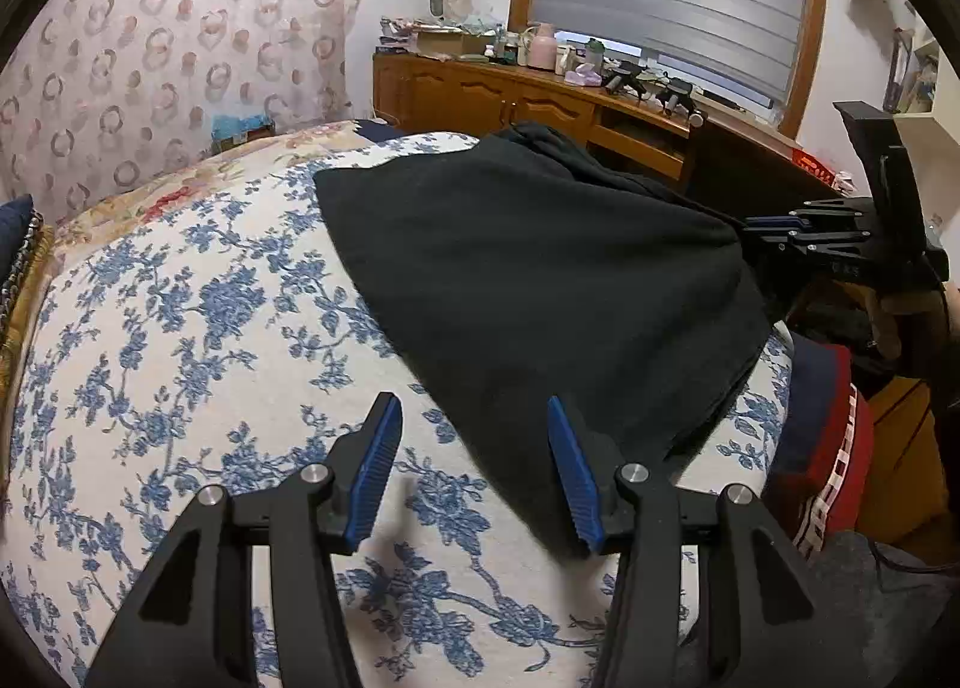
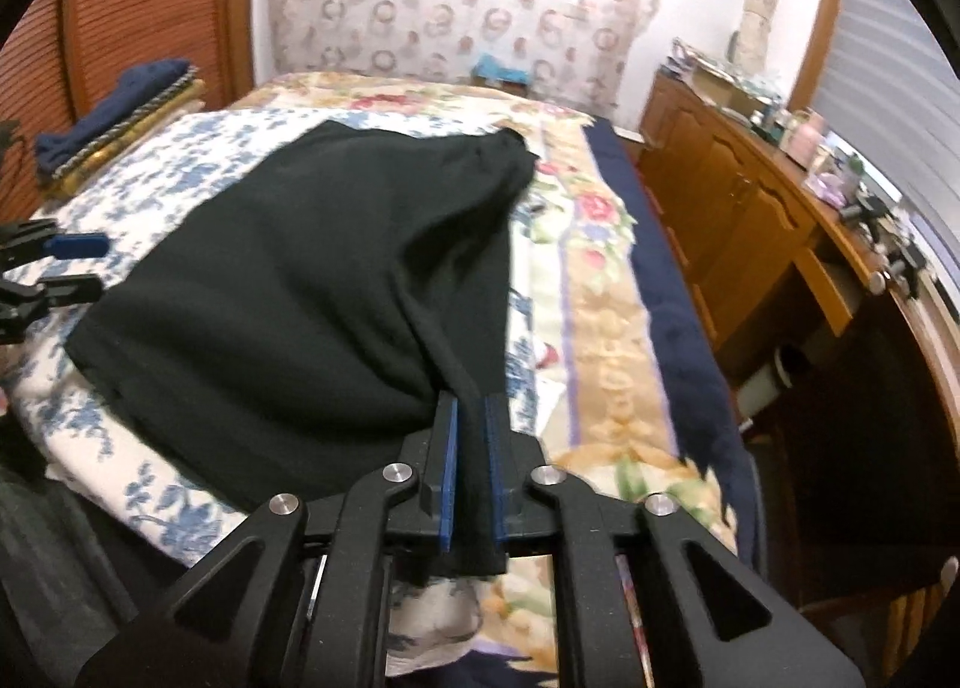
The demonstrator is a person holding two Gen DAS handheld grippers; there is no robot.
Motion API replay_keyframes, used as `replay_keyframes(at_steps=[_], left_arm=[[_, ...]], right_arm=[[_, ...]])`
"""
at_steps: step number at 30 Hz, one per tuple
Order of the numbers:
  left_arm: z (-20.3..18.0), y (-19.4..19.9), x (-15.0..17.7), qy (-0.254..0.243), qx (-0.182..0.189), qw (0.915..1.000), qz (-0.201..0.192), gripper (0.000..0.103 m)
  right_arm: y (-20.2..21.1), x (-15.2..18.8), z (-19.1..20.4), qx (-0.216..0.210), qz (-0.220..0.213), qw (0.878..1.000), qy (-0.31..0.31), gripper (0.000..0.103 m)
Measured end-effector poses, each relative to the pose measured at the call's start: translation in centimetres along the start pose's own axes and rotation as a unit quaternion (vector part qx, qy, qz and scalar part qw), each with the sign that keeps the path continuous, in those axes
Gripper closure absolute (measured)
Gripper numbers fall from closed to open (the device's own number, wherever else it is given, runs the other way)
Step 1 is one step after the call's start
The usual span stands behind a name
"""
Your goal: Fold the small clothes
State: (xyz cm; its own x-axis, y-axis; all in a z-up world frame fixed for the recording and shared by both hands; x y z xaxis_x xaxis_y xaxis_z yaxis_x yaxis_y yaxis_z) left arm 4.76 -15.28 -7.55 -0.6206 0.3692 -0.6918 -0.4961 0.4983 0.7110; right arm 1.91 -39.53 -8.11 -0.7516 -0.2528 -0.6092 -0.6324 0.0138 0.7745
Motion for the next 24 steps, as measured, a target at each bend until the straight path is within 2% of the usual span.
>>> replay_keyframes(at_steps=[3,5,8,13,17,24], left_arm=[[-0.4,-0.1,0.1,0.001,0.014,0.9999,0.004,0.053],[-0.7,-0.3,0.3,0.004,0.022,0.9997,0.01,0.053],[-1.0,-0.8,0.6,0.005,0.02,0.9996,0.018,0.053],[-1.2,-1.1,0.9,0.009,0.031,0.9991,0.028,0.053],[-1.4,-1.2,1.4,0.013,0.057,0.9977,0.034,0.053],[-1.6,-1.3,1.7,0.016,0.065,0.9969,0.041,0.057]], right_arm=[[0.2,-0.1,-0.1,-0.003,-0.009,1.0,-0.009,0.084],[0.1,-0.1,-0.2,-0.003,-0.013,1.0,-0.013,0.072],[-0.3,0.0,-0.4,-0.016,-0.017,0.999,-0.025,0.06],[-0.6,0.3,-0.5,-0.019,-0.026,0.999,-0.037,0.06],[0.2,-0.1,0.0,-0.015,-0.041,0.999,-0.027,0.06],[0.2,-0.8,0.8,-0.027,-0.06,0.998,-0.013,0.059]])
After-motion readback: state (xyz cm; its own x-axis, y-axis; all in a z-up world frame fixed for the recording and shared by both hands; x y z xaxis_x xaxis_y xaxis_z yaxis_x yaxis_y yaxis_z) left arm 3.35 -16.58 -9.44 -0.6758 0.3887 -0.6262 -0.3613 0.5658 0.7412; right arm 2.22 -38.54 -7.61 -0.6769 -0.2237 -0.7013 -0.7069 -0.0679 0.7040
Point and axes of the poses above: each gripper's, at about its wrist camera, not at the fingertips, and y roughly against the way its jaws point, z to its left, x to its underside, the point moved 3 cm from there along -y, roughly the way its jaws point, and after that the axes turned 4 degrees about z, right-handed, at the moved point
